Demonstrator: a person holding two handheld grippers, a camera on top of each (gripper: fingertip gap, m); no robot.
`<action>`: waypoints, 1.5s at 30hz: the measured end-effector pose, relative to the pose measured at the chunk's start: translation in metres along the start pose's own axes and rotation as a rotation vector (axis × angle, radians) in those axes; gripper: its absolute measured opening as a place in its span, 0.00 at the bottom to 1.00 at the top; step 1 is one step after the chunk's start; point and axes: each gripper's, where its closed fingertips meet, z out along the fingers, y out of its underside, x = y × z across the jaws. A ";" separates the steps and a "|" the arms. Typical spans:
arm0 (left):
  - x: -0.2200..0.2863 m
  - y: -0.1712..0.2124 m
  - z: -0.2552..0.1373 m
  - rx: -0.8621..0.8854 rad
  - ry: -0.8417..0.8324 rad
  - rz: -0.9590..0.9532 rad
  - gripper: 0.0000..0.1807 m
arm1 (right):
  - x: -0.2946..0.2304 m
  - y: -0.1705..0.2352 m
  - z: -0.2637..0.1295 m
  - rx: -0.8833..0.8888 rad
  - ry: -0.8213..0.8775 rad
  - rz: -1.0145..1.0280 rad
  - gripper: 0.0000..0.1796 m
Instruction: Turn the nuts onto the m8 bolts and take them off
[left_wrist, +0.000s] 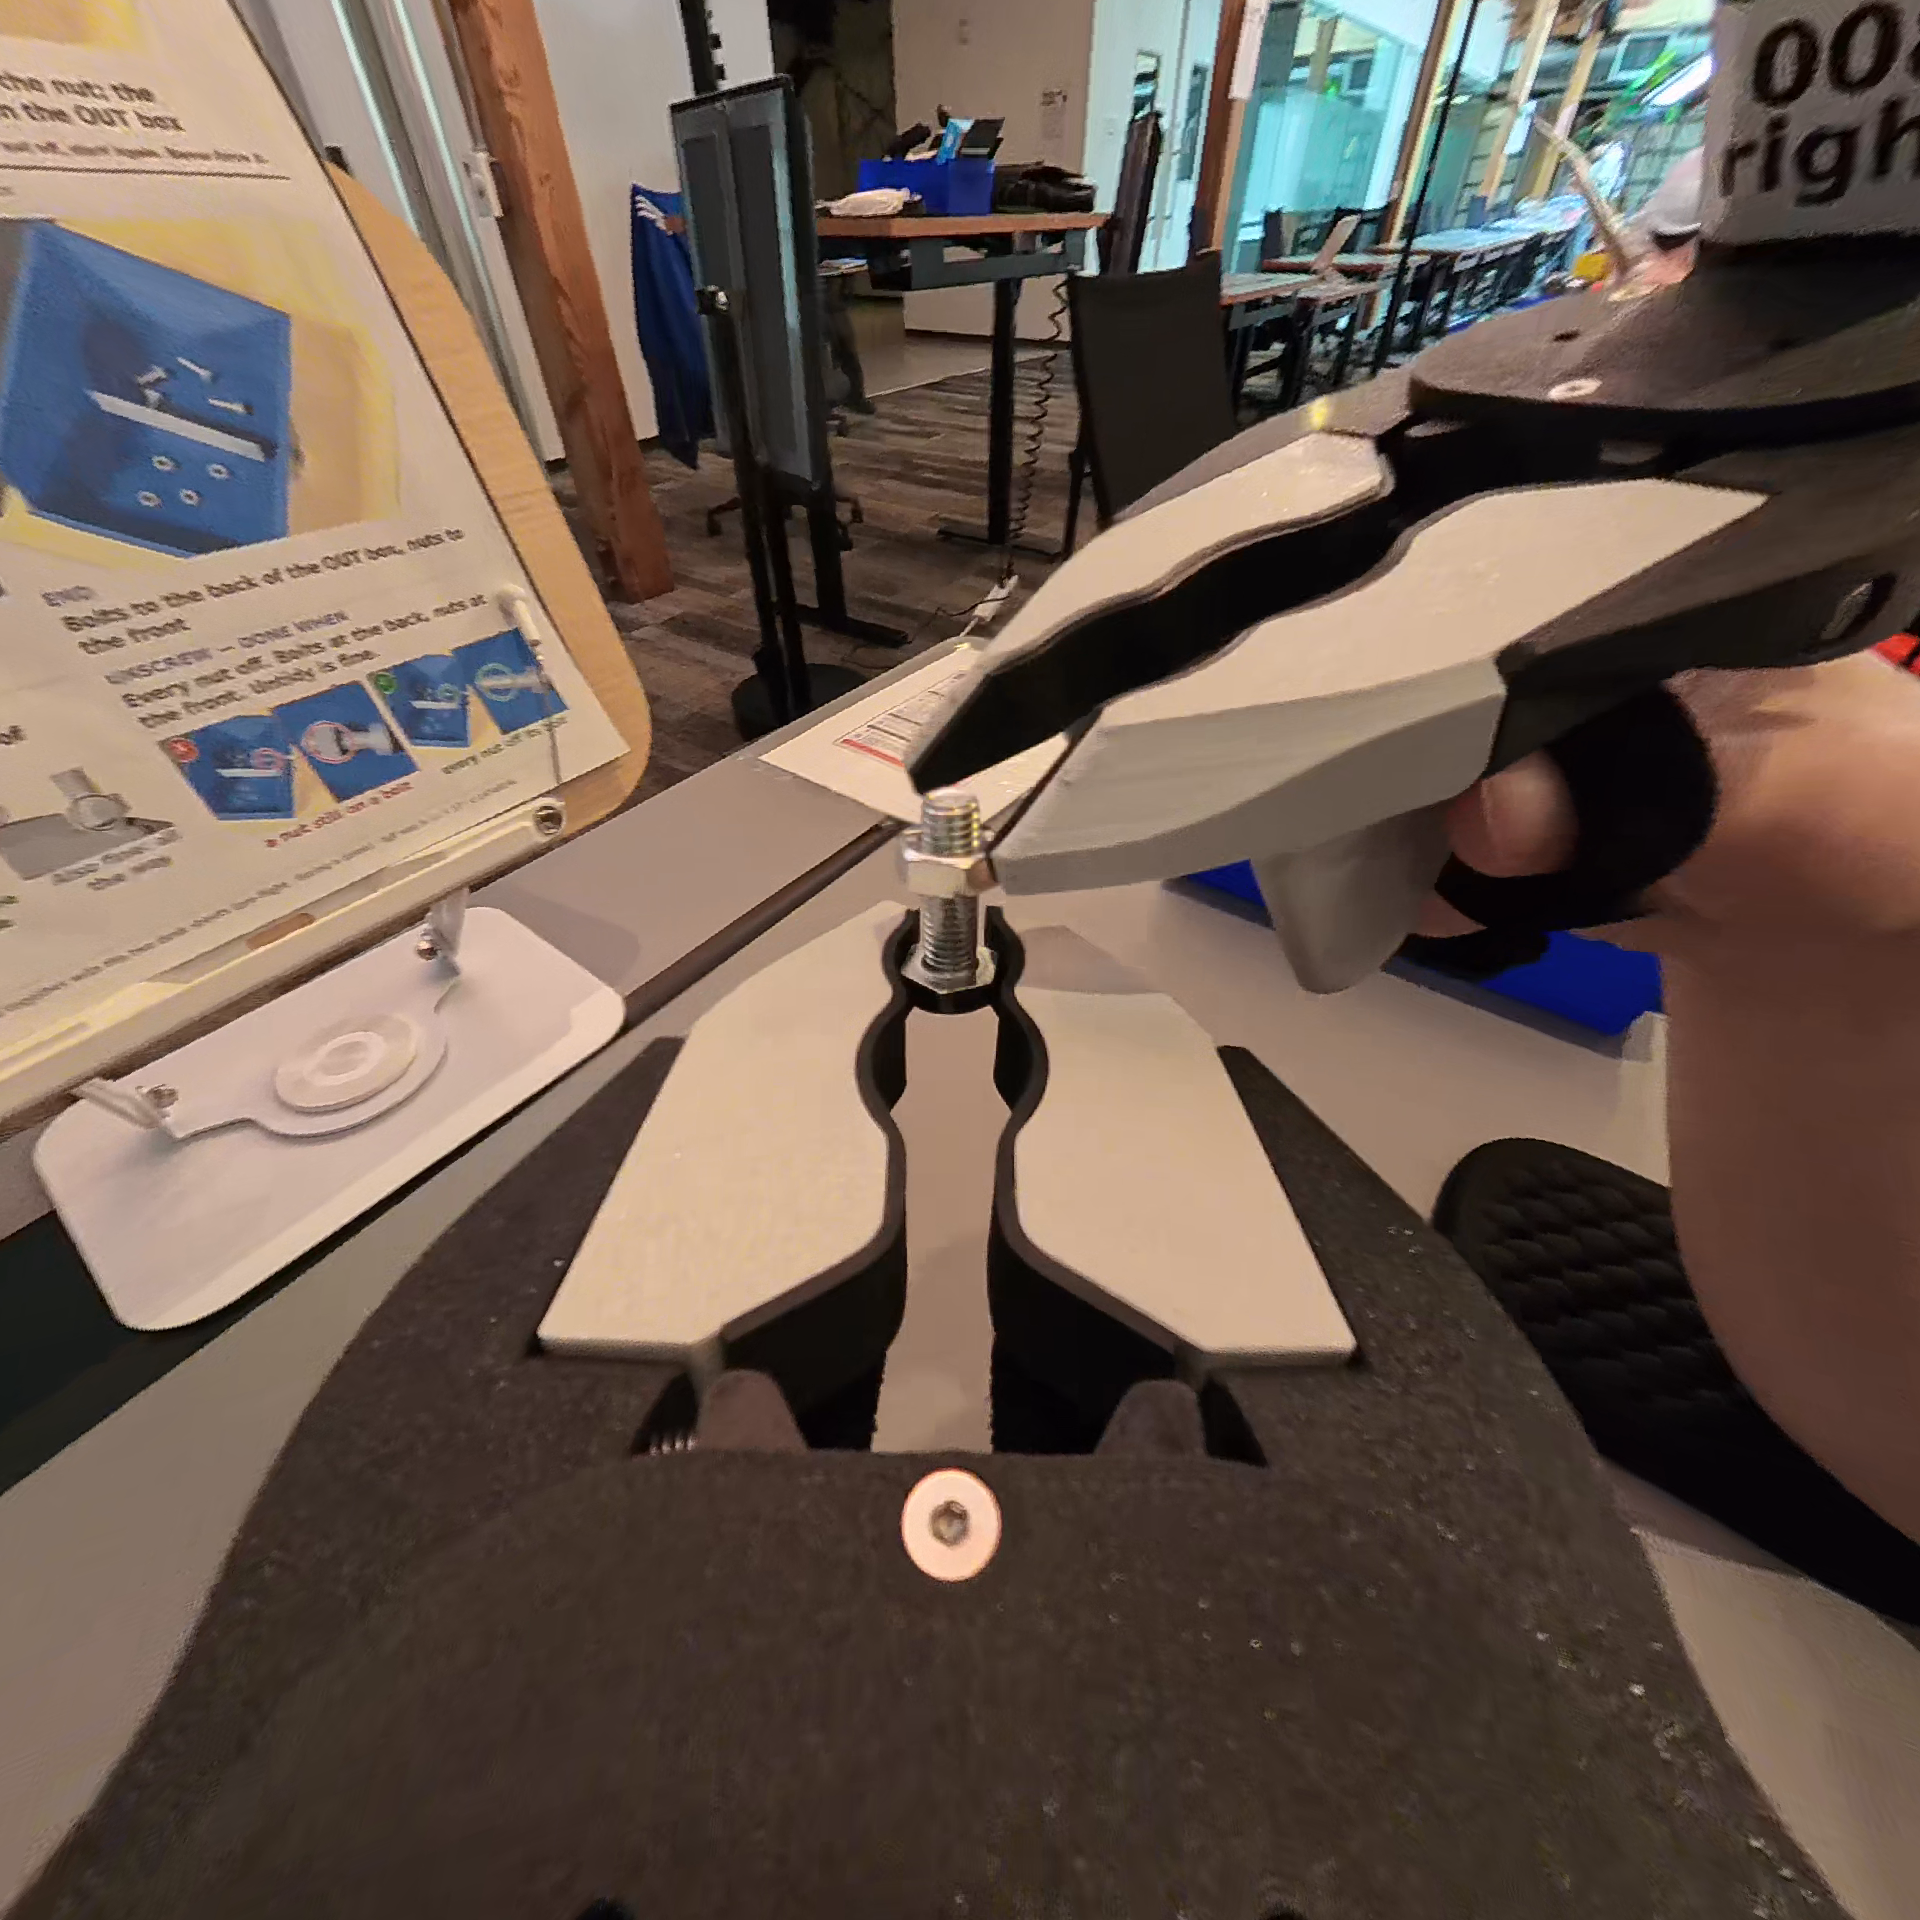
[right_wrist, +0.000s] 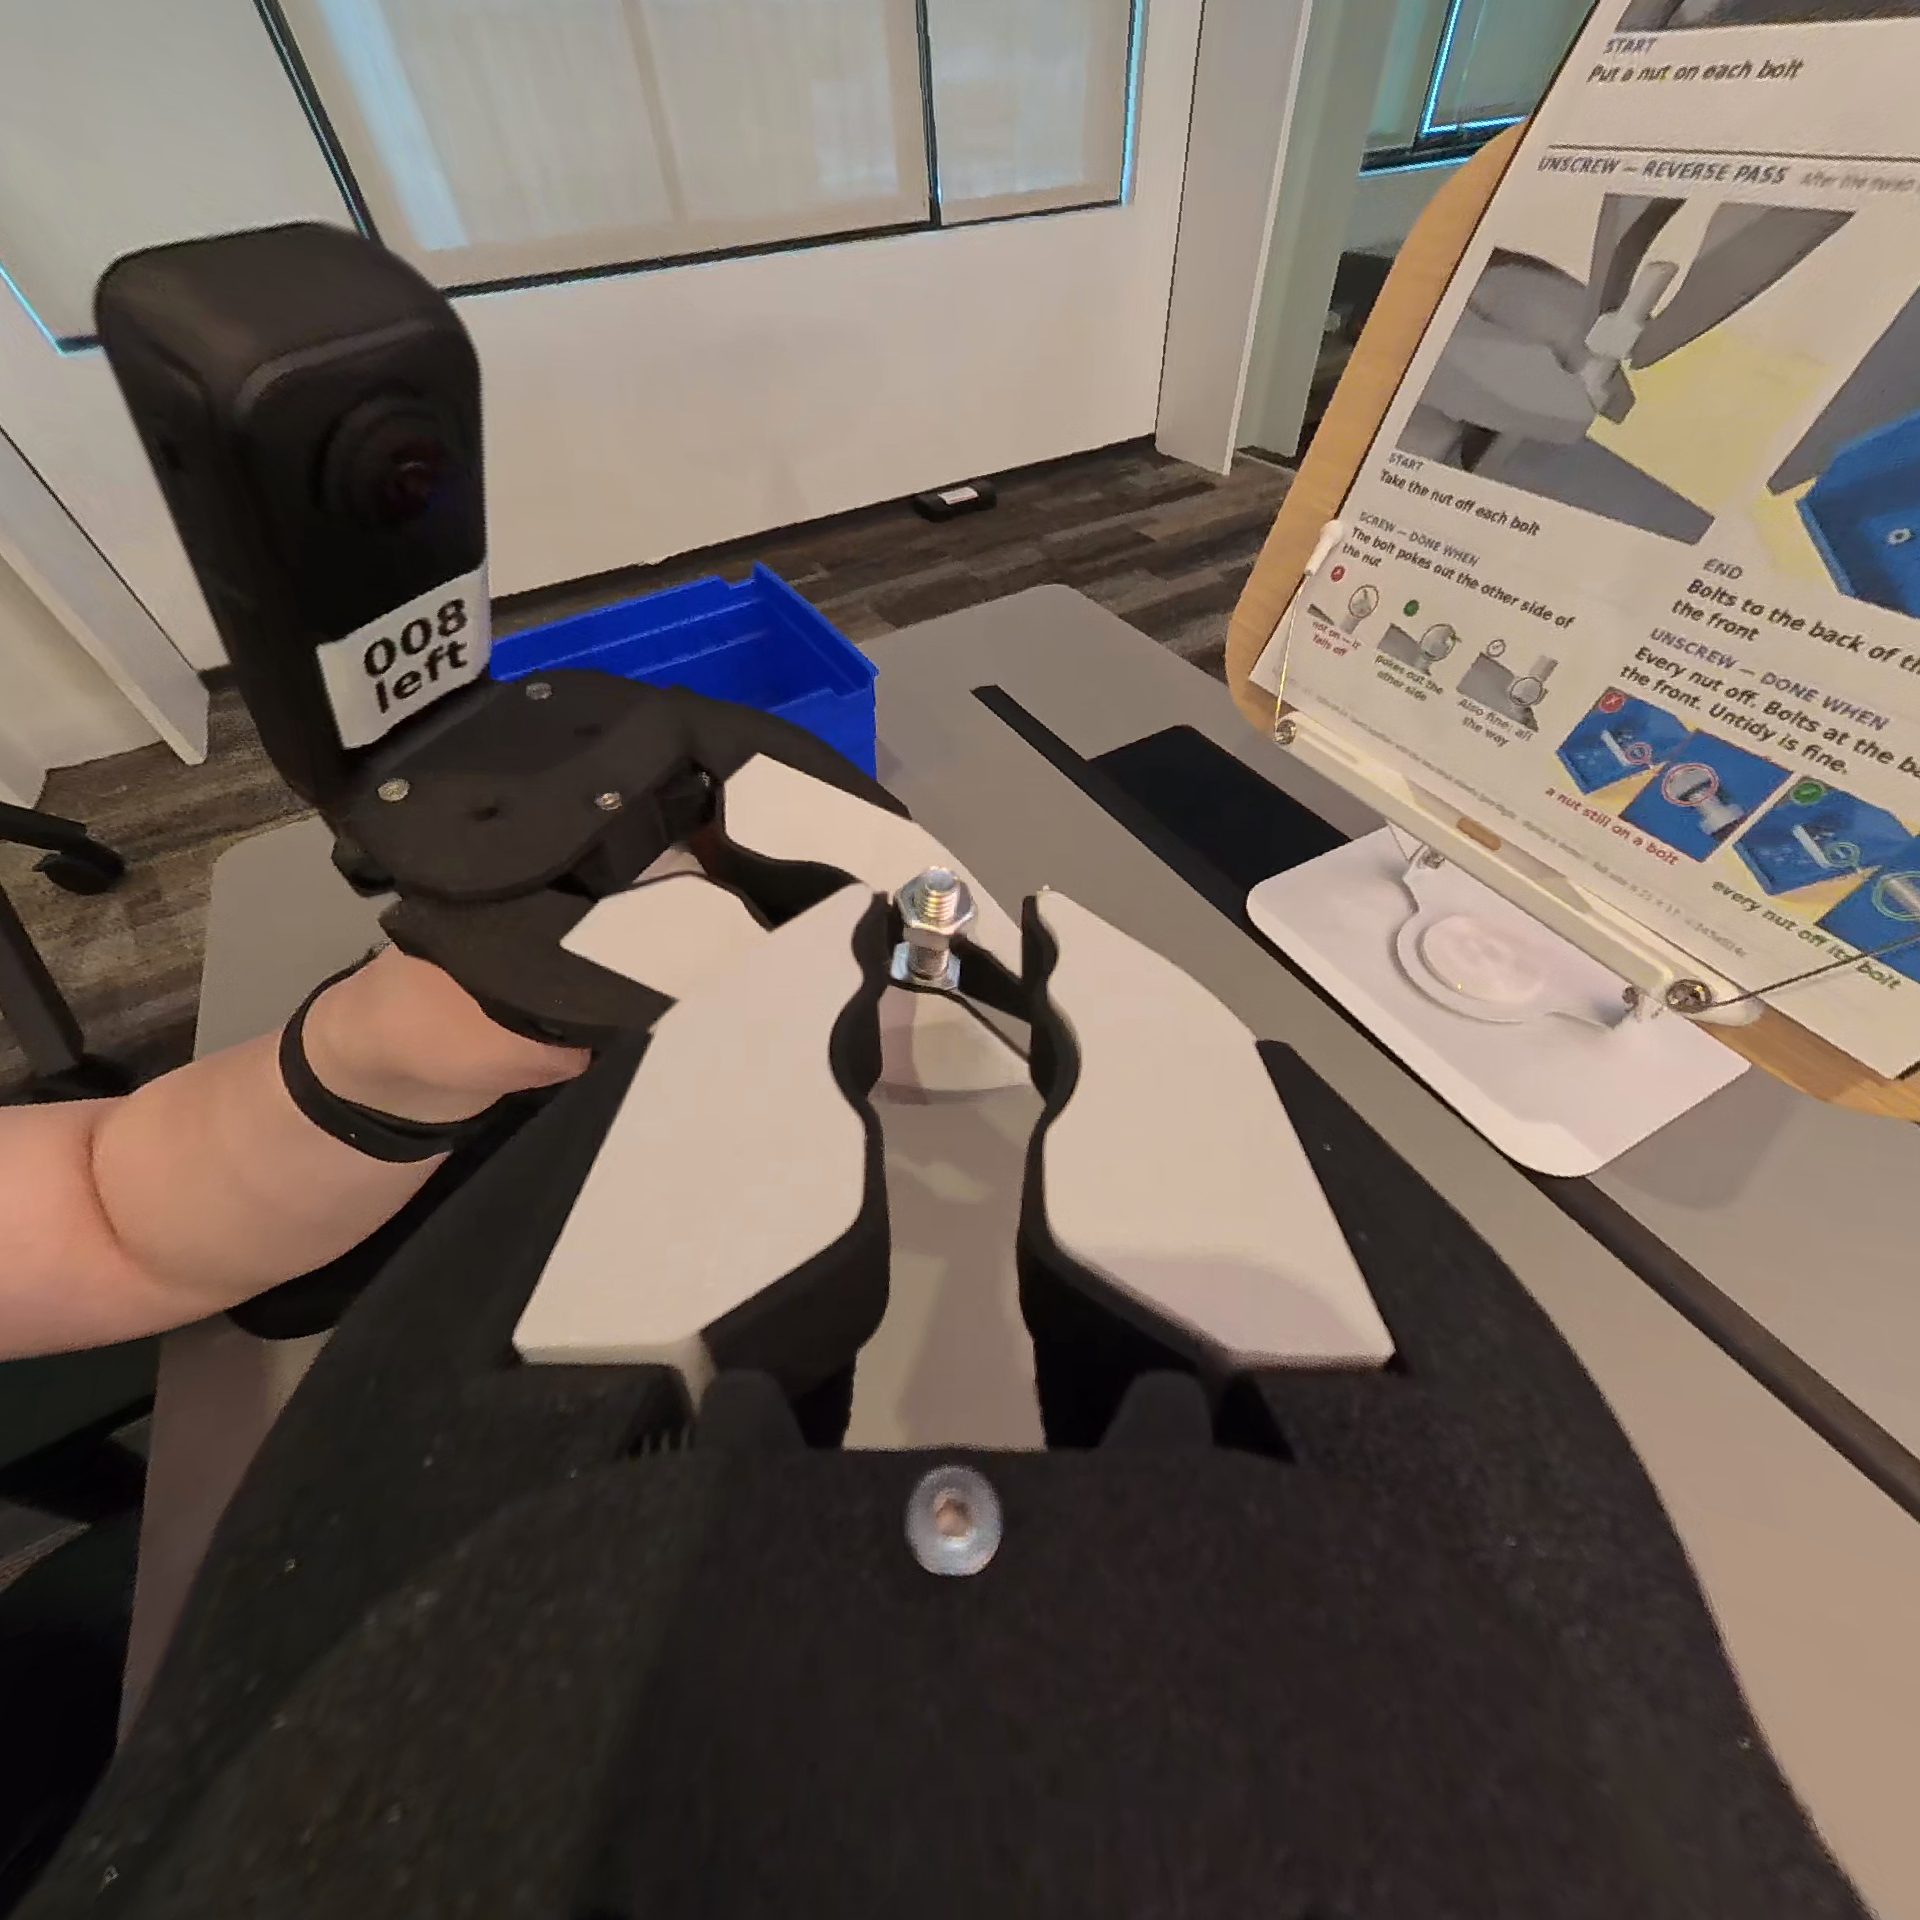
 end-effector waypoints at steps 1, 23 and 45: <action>0.002 -0.001 -0.001 0.005 0.018 -0.013 0.07 | 0.000 0.002 0.000 -0.012 -0.002 -0.007 0.13; 0.019 -0.025 -0.023 0.104 0.266 -0.164 0.06 | -0.018 -0.021 -0.011 0.151 -0.175 -0.009 0.14; 0.026 -0.038 -0.035 0.152 0.306 -0.158 0.06 | -0.024 -0.030 -0.012 0.233 -0.231 0.003 0.13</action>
